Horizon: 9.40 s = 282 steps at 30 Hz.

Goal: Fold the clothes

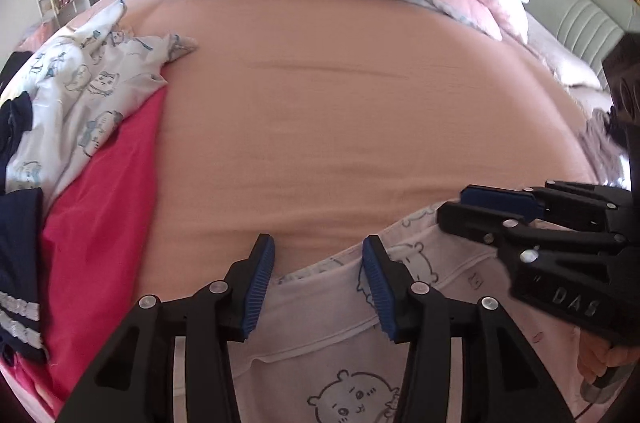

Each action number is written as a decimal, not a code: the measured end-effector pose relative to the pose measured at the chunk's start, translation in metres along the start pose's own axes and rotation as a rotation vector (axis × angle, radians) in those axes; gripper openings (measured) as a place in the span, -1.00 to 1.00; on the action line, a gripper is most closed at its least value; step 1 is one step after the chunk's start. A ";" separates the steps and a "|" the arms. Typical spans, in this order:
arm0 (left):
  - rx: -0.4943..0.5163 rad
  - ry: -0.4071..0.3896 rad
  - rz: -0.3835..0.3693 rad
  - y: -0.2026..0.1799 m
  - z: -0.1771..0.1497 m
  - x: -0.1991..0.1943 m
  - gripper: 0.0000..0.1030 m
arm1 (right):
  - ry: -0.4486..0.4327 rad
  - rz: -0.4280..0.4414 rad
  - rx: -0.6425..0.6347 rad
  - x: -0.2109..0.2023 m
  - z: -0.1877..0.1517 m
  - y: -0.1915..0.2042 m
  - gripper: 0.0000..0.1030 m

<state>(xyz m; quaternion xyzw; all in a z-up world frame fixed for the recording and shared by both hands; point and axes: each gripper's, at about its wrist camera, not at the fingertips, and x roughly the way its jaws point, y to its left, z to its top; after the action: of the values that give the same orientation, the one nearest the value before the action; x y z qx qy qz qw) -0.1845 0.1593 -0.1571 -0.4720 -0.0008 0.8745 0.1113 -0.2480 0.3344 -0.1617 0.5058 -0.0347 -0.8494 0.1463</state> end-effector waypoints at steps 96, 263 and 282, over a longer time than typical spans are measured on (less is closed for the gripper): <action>-0.290 0.173 -0.199 -0.055 -0.257 -0.166 -0.84 | 0.049 -0.136 0.436 -0.232 -0.364 -0.051 -0.23; -0.265 0.215 -0.090 -0.043 -0.267 -0.180 -0.41 | 0.013 -0.228 0.341 -0.243 -0.362 -0.051 -0.84; 0.136 0.176 -0.166 -0.118 -0.136 -0.108 -0.36 | 0.042 -0.308 0.195 -0.207 -0.247 -0.129 -0.60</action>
<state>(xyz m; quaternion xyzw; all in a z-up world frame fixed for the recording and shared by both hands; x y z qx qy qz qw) 0.0080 0.2389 -0.1314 -0.5367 0.0294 0.8155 0.2146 0.0315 0.5381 -0.1332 0.5345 -0.0357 -0.8437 -0.0346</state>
